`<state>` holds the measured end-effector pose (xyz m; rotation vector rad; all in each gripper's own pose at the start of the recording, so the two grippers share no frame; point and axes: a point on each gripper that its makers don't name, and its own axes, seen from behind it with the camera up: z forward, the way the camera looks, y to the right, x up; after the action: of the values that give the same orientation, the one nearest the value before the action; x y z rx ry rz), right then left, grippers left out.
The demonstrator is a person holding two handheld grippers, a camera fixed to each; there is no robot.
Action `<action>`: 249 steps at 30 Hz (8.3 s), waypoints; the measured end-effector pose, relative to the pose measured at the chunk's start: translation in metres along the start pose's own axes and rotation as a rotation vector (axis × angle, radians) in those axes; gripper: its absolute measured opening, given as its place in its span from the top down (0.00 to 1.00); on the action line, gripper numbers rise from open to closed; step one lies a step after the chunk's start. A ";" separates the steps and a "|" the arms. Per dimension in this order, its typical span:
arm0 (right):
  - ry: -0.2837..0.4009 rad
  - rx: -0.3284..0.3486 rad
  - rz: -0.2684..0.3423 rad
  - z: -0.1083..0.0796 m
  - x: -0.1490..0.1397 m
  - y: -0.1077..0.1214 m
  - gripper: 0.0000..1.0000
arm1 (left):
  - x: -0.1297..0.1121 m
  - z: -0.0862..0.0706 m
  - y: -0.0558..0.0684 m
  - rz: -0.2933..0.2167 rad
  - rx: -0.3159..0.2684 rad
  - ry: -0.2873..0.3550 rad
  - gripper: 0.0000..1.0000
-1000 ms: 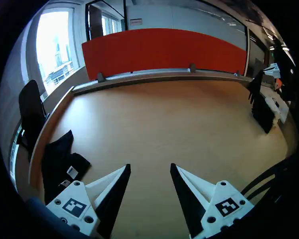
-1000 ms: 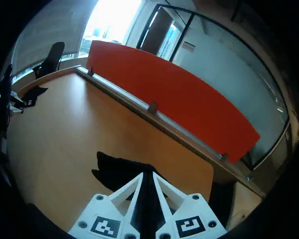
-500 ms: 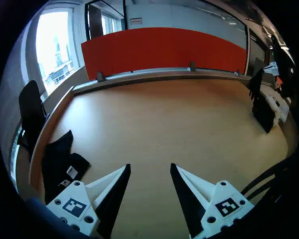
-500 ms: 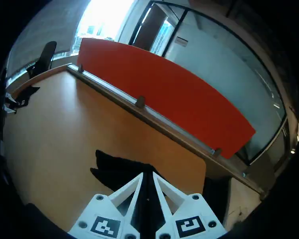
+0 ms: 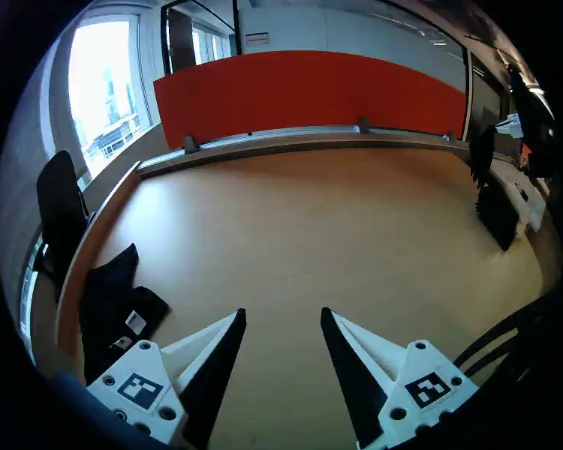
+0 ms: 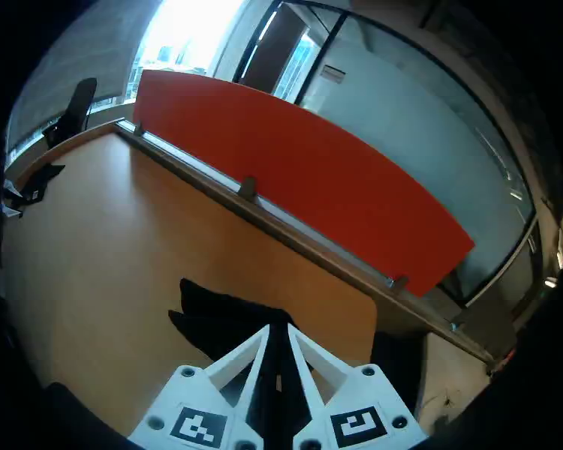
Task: Fold towel
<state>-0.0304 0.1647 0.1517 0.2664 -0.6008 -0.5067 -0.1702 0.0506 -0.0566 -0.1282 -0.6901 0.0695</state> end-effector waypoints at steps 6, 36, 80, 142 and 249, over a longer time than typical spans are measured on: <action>-0.003 -0.001 0.000 0.001 -0.001 0.002 0.95 | 0.003 0.001 0.001 0.002 0.000 0.001 0.27; -0.027 0.000 0.004 -0.001 -0.016 0.008 0.95 | 0.007 0.004 0.005 0.003 -0.002 0.000 0.27; -0.240 -0.030 0.141 -0.077 -0.178 -0.016 0.95 | 0.009 -0.003 0.011 0.028 -0.029 0.011 0.27; -0.516 -0.073 0.253 -0.074 -0.285 -0.018 0.95 | 0.003 -0.008 0.001 0.033 -0.009 -0.003 0.27; 0.199 -0.453 0.650 -0.119 -0.135 -0.001 0.03 | 0.059 -0.013 -0.019 -0.042 0.041 0.175 0.27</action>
<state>-0.0551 0.2462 -0.0072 -0.3049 -0.3347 0.0234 -0.1162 0.0368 -0.0262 -0.0787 -0.5163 0.0315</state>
